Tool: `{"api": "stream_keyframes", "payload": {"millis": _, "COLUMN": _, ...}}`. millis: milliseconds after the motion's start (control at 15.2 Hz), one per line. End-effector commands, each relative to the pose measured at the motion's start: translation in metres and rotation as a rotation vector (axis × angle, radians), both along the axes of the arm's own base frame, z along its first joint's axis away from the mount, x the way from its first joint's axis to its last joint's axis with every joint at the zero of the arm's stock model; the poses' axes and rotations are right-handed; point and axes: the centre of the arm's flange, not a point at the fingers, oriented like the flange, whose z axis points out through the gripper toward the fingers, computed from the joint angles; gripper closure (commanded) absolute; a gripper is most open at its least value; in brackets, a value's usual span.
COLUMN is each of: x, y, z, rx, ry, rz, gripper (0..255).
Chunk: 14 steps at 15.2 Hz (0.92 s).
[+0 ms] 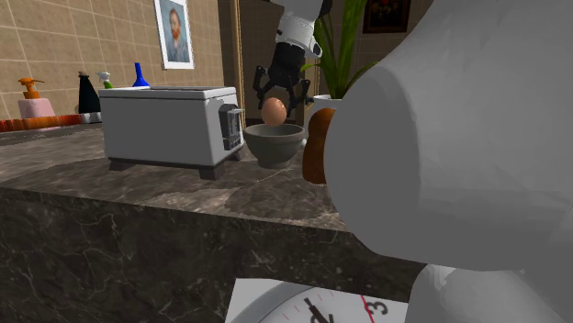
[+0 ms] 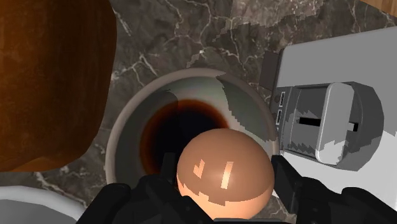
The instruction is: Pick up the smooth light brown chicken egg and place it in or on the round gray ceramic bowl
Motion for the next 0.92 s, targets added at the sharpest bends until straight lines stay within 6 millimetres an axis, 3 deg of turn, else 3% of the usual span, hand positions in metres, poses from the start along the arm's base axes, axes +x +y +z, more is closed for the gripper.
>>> {"api": "stream_keyframes", "payload": {"millis": 0, "x": 0.000, "y": 0.000, "z": -0.003, "rx": 0.000, "ry": -0.001, "rz": 0.000, "gripper": 255}}
{"api": "stream_keyframes", "payload": {"millis": 396, "x": 0.000, "y": 0.000, "z": -0.003, "rx": 0.000, "ry": -0.001, "rz": 0.000, "gripper": 255}}
{"api": "stream_keyframes", "payload": {"millis": 462, "x": 0.000, "y": 0.000, "z": -0.003, "rx": 0.000, "ry": -0.001, "rz": 0.000, "gripper": 0}}
{"api": "stream_keyframes", "payload": {"millis": 792, "x": 0.000, "y": 0.000, "z": -0.003, "rx": 0.000, "ry": -0.001, "rz": 0.000, "gripper": 0}}
{"api": "stream_keyframes", "payload": {"millis": 858, "x": 0.002, "y": -0.003, "z": 0.010, "rx": 0.000, "ry": -0.001, "rz": 0.000, "gripper": 0}}
